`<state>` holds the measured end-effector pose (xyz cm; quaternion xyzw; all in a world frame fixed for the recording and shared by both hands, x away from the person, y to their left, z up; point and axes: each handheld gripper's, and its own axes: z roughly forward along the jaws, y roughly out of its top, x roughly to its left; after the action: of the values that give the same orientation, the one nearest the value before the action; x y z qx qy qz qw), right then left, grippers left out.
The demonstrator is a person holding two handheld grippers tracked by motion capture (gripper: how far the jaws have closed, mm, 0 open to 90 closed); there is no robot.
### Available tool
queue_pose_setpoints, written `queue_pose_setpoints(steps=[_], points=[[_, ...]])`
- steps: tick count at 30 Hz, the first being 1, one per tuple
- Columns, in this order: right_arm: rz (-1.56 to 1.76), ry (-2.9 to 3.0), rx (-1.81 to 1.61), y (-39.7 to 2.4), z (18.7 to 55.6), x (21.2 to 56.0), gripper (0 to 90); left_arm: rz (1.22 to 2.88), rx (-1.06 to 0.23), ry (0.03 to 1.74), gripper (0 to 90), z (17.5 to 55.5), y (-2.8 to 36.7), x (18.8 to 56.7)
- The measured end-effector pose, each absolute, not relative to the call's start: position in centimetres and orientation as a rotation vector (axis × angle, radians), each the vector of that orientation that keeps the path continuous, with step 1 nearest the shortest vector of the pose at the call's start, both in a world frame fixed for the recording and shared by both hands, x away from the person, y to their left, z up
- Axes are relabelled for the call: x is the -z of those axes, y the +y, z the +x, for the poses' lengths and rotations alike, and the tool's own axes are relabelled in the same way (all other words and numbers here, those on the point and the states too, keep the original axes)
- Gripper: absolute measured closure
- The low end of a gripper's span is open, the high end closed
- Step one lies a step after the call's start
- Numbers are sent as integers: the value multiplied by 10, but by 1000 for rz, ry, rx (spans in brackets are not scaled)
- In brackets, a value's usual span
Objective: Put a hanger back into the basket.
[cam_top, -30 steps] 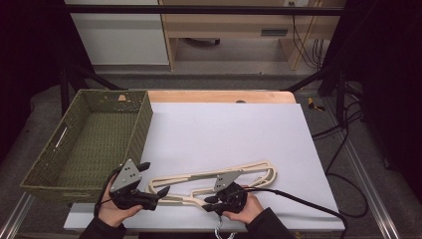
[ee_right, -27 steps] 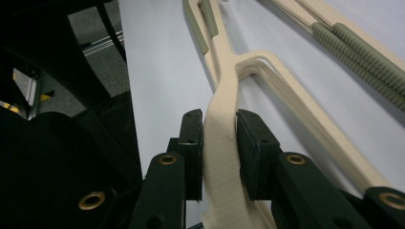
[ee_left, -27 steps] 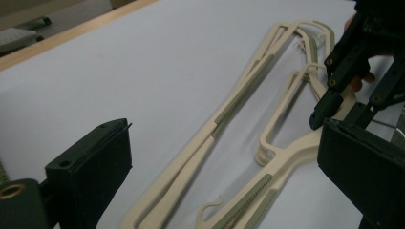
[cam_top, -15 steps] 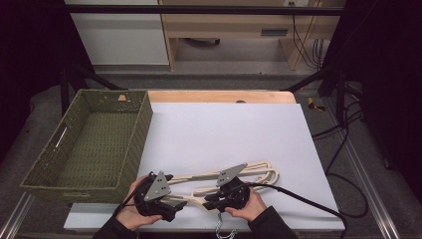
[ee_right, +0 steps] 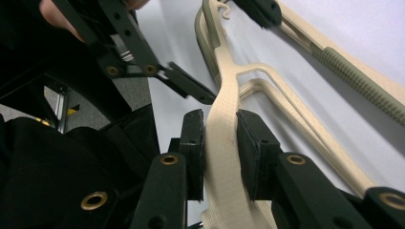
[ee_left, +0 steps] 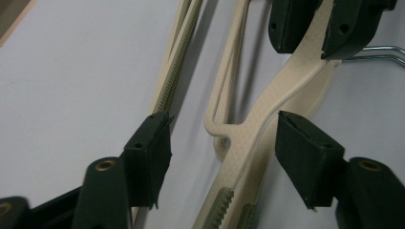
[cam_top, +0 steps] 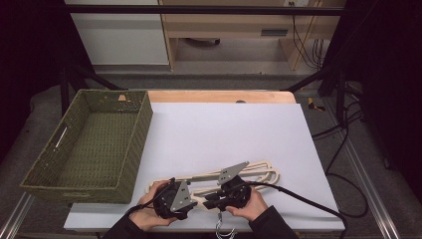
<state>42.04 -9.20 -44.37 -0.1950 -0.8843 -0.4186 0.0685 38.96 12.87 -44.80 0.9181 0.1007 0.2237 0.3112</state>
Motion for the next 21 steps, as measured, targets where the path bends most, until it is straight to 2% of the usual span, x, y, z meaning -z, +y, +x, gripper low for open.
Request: queue_pose_setpoints(steps=[12,21], points=[[-578,-2644,1292,-94,417,436,733,2425,-650,210,638,383,119,450],[-573,-2662,1307,-95,416,434,727,2456,-735,147,696,379,116,450]])
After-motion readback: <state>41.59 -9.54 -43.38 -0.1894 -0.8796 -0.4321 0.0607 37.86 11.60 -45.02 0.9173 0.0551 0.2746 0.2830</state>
